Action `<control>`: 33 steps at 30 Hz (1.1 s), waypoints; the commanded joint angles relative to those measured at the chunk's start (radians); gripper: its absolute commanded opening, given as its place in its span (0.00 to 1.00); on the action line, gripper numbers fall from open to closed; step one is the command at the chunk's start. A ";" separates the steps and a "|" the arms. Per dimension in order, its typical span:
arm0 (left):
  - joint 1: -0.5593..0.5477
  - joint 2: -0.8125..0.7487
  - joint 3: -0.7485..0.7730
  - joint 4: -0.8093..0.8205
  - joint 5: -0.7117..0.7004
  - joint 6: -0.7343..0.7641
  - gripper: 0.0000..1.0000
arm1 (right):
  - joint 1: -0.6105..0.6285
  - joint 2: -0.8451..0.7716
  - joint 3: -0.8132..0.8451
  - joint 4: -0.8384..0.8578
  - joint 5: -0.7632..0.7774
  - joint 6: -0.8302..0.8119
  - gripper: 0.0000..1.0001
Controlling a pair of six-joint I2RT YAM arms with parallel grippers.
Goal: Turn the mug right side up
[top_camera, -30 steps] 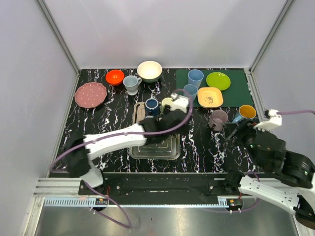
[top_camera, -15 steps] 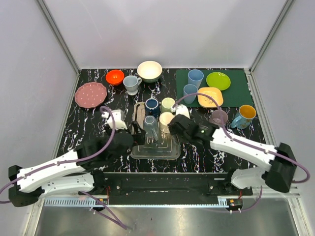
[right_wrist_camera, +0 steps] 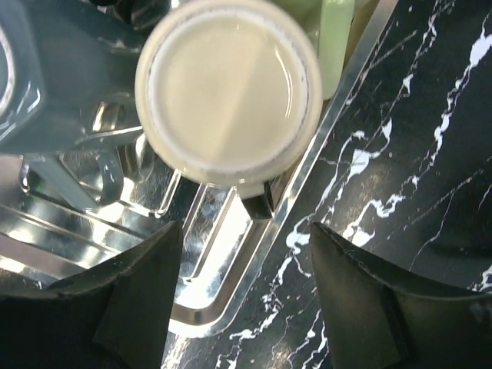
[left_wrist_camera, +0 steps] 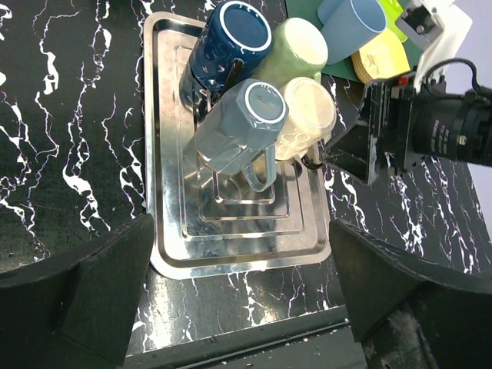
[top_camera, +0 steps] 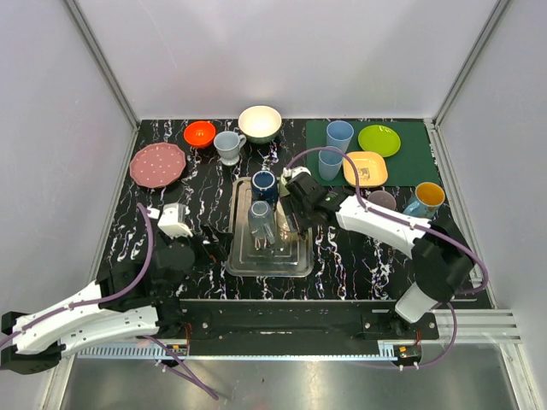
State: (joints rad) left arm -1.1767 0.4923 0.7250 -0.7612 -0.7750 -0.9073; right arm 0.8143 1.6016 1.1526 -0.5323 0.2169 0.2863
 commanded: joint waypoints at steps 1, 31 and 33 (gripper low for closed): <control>-0.003 0.000 0.001 0.034 -0.020 0.042 0.99 | -0.026 0.052 0.073 0.038 -0.062 -0.064 0.71; -0.005 0.042 -0.030 0.085 0.013 0.035 0.99 | -0.084 0.155 0.073 0.081 -0.129 -0.134 0.27; -0.004 0.045 -0.030 0.089 0.014 0.036 0.99 | -0.084 0.144 0.068 0.081 -0.136 -0.134 0.20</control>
State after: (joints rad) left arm -1.1767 0.5259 0.7025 -0.7242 -0.7666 -0.8795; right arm 0.7433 1.7531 1.2083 -0.4862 0.0853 0.1558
